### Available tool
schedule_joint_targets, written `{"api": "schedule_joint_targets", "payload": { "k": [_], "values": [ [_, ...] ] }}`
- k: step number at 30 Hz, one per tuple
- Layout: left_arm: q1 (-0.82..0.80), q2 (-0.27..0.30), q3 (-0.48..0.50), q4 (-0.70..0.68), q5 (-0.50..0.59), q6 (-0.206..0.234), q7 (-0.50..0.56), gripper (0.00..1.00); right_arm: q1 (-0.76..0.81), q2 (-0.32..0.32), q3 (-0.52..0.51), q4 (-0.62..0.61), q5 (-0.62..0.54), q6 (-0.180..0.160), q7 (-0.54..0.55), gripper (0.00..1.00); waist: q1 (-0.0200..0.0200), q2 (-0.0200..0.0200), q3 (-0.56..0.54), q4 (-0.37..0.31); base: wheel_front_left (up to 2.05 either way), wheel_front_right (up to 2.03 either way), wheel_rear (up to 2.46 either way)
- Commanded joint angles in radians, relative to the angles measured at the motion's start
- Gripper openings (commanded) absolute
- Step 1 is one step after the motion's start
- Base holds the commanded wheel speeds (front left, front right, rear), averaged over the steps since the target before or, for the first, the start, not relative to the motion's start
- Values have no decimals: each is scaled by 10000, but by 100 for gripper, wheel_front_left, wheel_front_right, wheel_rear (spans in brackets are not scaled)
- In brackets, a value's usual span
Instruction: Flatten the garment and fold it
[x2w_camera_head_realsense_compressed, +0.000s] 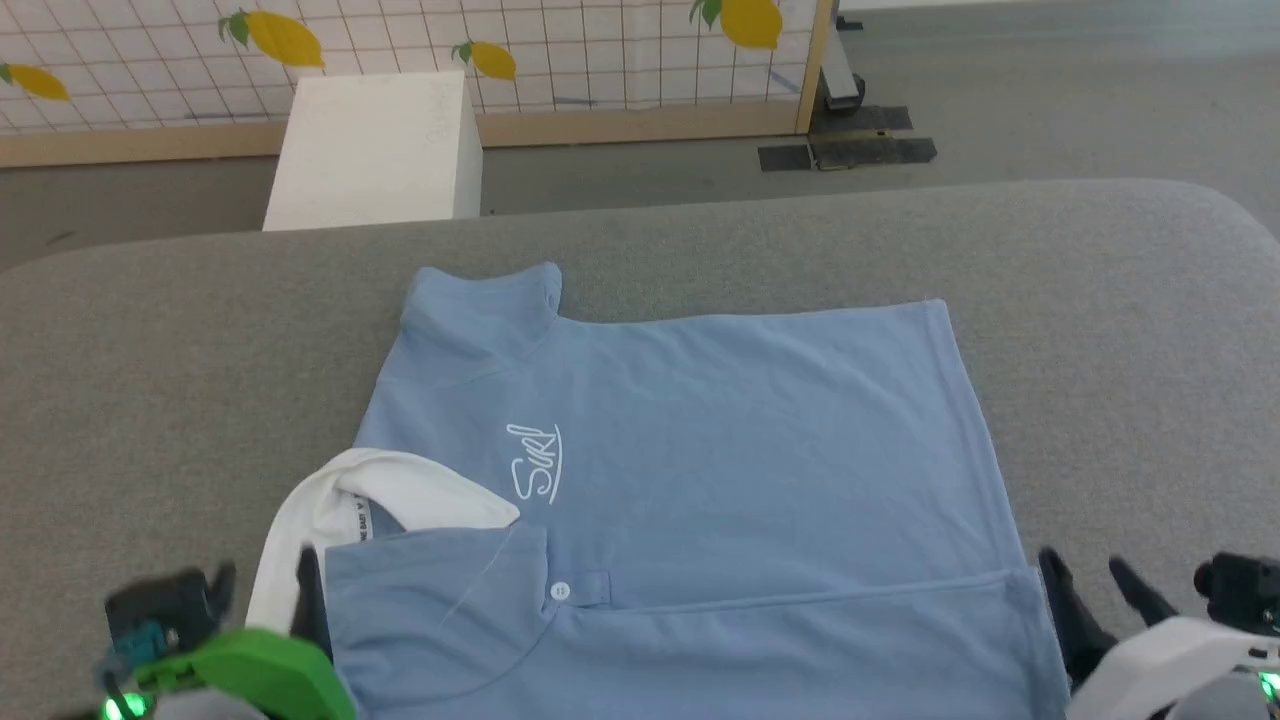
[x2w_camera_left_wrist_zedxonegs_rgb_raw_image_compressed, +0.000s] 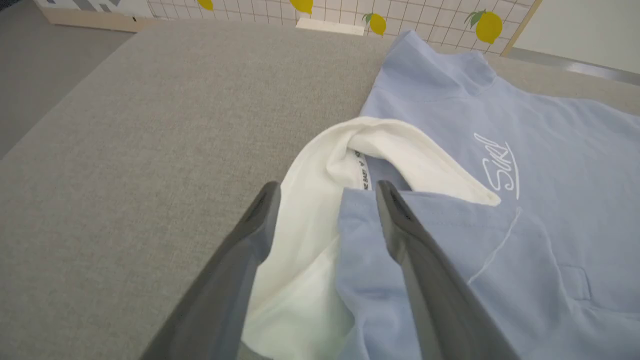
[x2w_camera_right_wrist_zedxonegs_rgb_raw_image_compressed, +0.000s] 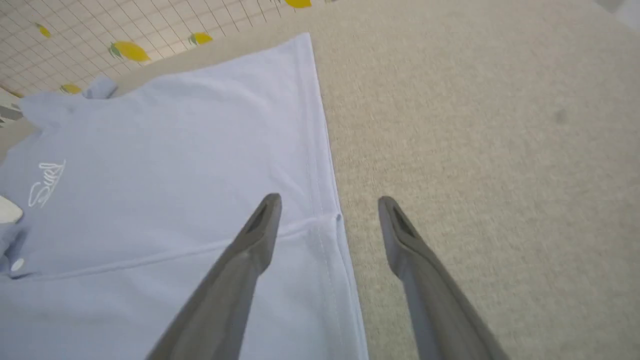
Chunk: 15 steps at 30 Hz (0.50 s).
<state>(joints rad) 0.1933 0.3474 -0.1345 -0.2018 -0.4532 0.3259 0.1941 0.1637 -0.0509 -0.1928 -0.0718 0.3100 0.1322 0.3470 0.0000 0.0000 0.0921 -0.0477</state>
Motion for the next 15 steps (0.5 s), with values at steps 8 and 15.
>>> {"api": "schedule_joint_targets", "payload": {
  "k": [8,15],
  "values": [
    [-3746,818,-698,1624,810,-1885,-1387,100,-1505,7,869,-295,-1206,-15,-3020,100,0,0,1377,-460,0,0,0],
    [-7048,1153,-1089,3623,671,-3164,-583,100,-2500,7,1333,-23,-1291,-15,-4094,100,0,0,2684,-932,0,0,0]
  ]
}}
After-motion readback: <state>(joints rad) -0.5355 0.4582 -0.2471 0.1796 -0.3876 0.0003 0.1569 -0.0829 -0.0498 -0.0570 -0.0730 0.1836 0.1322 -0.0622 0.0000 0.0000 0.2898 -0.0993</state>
